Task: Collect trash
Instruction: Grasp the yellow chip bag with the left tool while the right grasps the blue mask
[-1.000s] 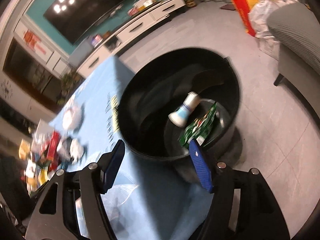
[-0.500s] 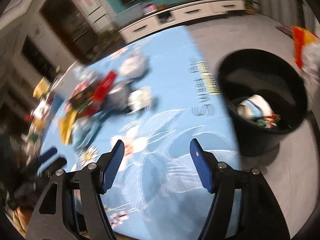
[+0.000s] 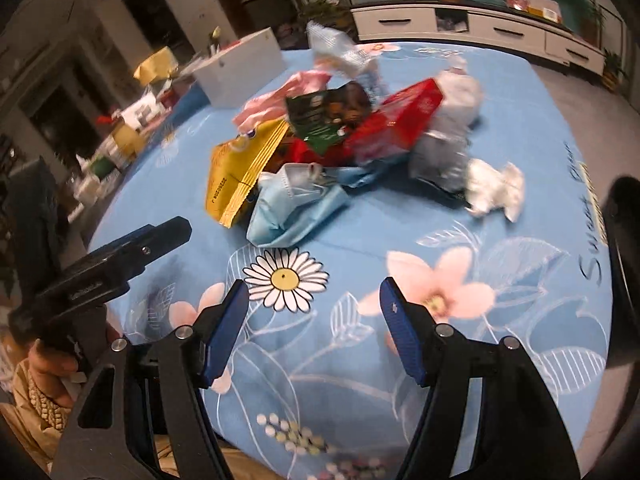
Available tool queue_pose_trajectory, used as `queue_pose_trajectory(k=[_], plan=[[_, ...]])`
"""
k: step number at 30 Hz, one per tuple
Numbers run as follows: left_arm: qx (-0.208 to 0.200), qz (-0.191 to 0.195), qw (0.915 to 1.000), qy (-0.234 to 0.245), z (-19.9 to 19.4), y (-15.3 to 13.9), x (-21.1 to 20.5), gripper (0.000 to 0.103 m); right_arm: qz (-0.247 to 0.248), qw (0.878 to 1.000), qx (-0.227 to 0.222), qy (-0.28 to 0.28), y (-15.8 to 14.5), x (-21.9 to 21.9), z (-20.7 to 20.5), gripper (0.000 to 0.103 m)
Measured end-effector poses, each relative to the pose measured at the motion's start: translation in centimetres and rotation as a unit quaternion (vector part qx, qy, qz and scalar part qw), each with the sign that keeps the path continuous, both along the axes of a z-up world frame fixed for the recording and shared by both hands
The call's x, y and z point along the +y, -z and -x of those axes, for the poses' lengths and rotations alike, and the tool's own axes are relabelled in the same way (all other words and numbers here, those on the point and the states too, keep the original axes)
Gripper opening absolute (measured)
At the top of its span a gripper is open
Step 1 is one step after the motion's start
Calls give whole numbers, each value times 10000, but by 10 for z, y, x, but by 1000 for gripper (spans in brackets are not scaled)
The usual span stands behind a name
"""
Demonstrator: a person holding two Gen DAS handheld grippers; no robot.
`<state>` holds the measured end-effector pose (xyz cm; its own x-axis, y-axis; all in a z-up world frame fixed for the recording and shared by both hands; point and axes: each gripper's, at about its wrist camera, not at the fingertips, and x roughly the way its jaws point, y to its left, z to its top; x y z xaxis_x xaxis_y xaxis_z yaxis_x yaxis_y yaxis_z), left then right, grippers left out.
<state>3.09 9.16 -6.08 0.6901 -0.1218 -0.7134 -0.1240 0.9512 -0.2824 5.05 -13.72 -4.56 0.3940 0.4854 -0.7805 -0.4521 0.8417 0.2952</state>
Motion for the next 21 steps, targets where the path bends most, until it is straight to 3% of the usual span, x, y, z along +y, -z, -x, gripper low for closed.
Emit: queue_pose_trajectory(k=[12,14,19,21], plan=[[-60,215,9997,87,-29,3,12,100,414,9968,-497,-468,17,65,-37,66],[-37,272,9996,101,-32,4,14,100,476,9960,-530,-538,22,75,-42,55],[-70,316,9993,208,-40,4,10,100,591,9952,-402,-662,36,77,-44,18],[-93,307,9992,256,-43,4,6,99,516,9961,-352,-625,36,70,-42,13]])
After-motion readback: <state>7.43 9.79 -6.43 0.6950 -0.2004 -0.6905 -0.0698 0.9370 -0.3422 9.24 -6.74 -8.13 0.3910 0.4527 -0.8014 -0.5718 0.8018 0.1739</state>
